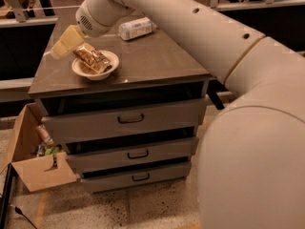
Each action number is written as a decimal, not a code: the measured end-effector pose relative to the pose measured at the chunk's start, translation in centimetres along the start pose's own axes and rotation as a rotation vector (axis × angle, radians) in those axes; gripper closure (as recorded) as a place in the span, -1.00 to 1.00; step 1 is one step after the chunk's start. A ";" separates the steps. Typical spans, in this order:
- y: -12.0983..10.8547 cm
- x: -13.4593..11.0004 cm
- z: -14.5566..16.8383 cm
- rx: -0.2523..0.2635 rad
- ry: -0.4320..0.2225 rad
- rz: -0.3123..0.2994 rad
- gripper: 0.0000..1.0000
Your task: Pick orange can from paper bowl and place on counter
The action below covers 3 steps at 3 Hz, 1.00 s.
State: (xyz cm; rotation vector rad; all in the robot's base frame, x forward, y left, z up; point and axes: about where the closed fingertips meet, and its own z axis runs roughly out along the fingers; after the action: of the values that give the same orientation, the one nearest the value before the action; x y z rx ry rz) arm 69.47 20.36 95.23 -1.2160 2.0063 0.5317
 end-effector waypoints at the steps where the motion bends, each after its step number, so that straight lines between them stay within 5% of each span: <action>1: -1.4 -0.1 1.9 0.022 -0.002 0.033 -1.00; 3: -3.6 2.7 3.7 0.063 0.060 0.076 -1.00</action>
Offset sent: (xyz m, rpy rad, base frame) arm 0.0523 -0.0150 -0.0404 -0.0409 0.0297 -0.1353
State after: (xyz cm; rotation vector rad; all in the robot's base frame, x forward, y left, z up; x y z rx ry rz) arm 73.22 19.50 90.89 -1.1335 2.1103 0.4701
